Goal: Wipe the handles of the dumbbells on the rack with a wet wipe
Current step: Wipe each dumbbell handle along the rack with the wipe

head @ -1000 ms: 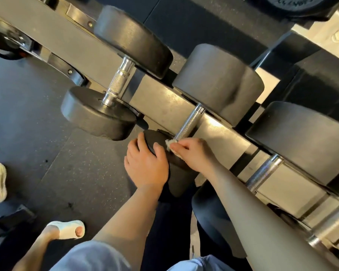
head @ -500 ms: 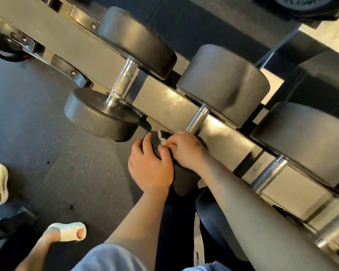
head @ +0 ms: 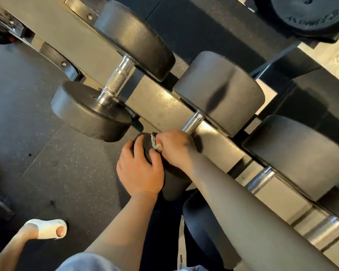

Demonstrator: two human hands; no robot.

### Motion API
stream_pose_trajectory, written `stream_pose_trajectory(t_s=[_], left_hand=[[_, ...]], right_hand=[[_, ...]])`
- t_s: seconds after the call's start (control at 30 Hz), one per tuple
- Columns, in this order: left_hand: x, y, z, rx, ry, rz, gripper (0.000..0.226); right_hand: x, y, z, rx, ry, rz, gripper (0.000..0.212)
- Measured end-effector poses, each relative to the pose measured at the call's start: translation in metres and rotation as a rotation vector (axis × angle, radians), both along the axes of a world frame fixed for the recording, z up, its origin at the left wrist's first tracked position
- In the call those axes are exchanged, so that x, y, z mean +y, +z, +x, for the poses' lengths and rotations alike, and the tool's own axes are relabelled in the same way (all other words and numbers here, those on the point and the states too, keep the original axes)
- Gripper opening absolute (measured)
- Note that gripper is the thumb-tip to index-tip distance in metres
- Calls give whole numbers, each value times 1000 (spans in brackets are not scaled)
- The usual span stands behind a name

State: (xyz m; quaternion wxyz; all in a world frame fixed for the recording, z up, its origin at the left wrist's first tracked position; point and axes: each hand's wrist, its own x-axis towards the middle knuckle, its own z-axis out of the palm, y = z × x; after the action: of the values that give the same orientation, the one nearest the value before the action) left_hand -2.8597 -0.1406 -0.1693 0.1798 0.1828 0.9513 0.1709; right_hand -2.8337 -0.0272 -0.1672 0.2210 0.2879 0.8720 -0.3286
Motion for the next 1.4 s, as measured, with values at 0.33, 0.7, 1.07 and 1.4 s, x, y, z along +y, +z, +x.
stream_pose_trajectory(t_s=[0.33, 0.7, 1.07, 1.4], left_hand=[[0, -1, -1, 13, -4, 4, 61], [1, -2, 3, 7, 23, -15, 63], [0, -3, 1, 16, 20, 1, 62], [0, -1, 2, 4, 32, 24, 63]], right_hand=[[3, -3, 6, 21, -62, -124, 9], [-31, -31, 68, 168, -717, -282, 7], [-18, -36, 42, 144, -1925, -922, 21], [20, -10, 16, 680, -2251, -827, 39]])
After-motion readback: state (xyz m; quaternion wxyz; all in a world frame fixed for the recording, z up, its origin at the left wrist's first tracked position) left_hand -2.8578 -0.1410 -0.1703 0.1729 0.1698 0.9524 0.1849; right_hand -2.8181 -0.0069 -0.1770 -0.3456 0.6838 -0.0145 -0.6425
